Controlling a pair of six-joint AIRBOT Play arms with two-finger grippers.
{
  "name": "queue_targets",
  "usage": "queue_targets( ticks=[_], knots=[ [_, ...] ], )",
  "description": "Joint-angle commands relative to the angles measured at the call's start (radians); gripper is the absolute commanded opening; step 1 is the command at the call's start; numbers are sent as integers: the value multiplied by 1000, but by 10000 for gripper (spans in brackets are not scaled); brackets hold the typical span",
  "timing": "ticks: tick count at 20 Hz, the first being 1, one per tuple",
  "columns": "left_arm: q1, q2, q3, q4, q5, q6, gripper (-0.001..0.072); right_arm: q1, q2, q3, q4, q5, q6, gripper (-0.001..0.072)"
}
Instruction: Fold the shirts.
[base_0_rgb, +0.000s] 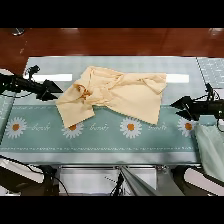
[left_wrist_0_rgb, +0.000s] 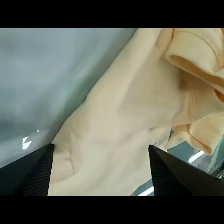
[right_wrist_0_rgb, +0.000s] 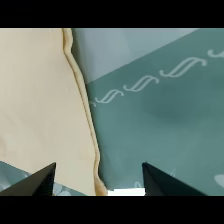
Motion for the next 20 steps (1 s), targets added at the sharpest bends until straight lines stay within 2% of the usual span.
queue_targets(
  ticks=[1, 6, 7, 8, 9, 10, 15, 20],
  knots=[
    [-42, -17, 2, -11, -50, 13, 702, 0, 1, -3, 4, -1, 0, 619],
    [-92, -26, 2, 6, -55, 13, 695, 0, 1, -3, 3, 0, 0, 619],
    [-99, -26, 2, 25, -55, 12, 680, 0, 1, -3, 3, 0, 0, 619],
    [-106, -26, 2, 59, -53, 4, 615, 0, 1, -3, 3, -1, 0, 619],
    [-115, -26, 2, 109, -51, -11, 295, 0, 1, -3, 3, -1, -1, 619],
    [-119, -26, 2, 157, -51, -17, 24, 0, 1, -3, 3, -1, -1, 619],
    [-124, -20, 3, 187, -52, -32, 23, 29, -2, -58, -7, -20, 4, 619],
    [-124, -20, 3, 187, -55, -44, 23, 203, -64, -91, 26, -77, 11, 619]
  ],
)
